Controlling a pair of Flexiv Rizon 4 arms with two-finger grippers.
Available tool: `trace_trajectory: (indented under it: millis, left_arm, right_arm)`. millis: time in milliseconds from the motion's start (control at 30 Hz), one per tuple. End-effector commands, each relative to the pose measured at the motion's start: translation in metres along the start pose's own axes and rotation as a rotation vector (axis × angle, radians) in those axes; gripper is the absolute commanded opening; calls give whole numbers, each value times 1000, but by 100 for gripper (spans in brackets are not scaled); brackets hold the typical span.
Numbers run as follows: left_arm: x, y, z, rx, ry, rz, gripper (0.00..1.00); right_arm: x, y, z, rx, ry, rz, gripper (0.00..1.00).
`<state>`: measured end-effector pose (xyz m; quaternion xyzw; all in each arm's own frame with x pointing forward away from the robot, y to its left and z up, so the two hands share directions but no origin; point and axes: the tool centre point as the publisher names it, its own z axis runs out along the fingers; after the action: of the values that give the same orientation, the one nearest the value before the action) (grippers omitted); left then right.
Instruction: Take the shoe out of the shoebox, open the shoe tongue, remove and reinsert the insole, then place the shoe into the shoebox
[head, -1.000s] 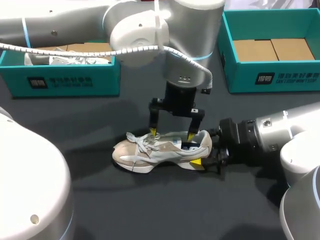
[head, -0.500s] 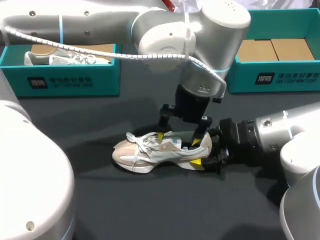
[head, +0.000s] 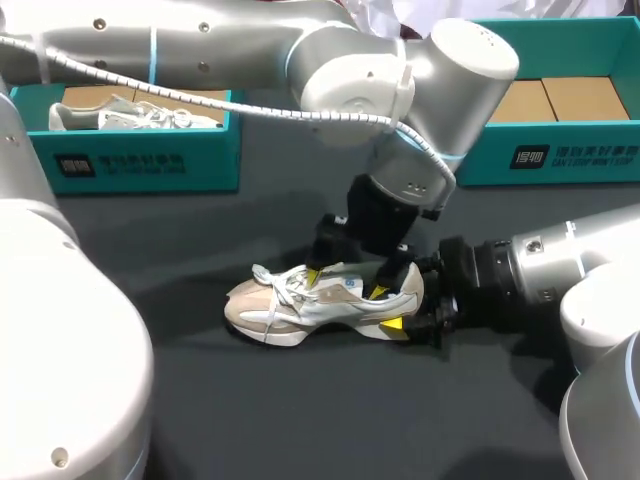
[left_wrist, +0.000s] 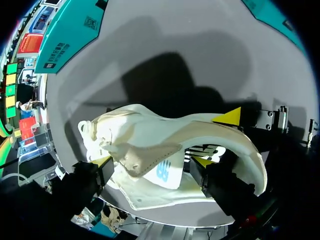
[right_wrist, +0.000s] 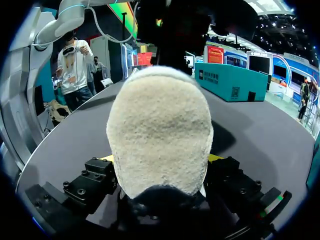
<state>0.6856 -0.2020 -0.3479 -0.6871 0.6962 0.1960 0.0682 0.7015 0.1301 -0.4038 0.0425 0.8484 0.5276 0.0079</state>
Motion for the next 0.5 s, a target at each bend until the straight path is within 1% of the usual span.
trace_trajectory:
  millis: [33,233,300,433,500]
  left_arm:
    - [4,-1,2,-7,-31,0,100]
    - [-4,-2,3,-13,-54,-9,100]
    - [-7,-1,2,-14,-62,-9,98]
    - [-12,1,1,-8,-70,-14,93]
    - [-14,1,1,-4,-75,-21,85]
  right_arm:
    - [2,1,1,4,-1,1,0]
    - [2,1,1,4,-1,1,0]
    - [2,1,1,4,-1,1,0]
    - [2,1,1,4,-1,1,0]
    - [2,1,1,4,-1,1,0]
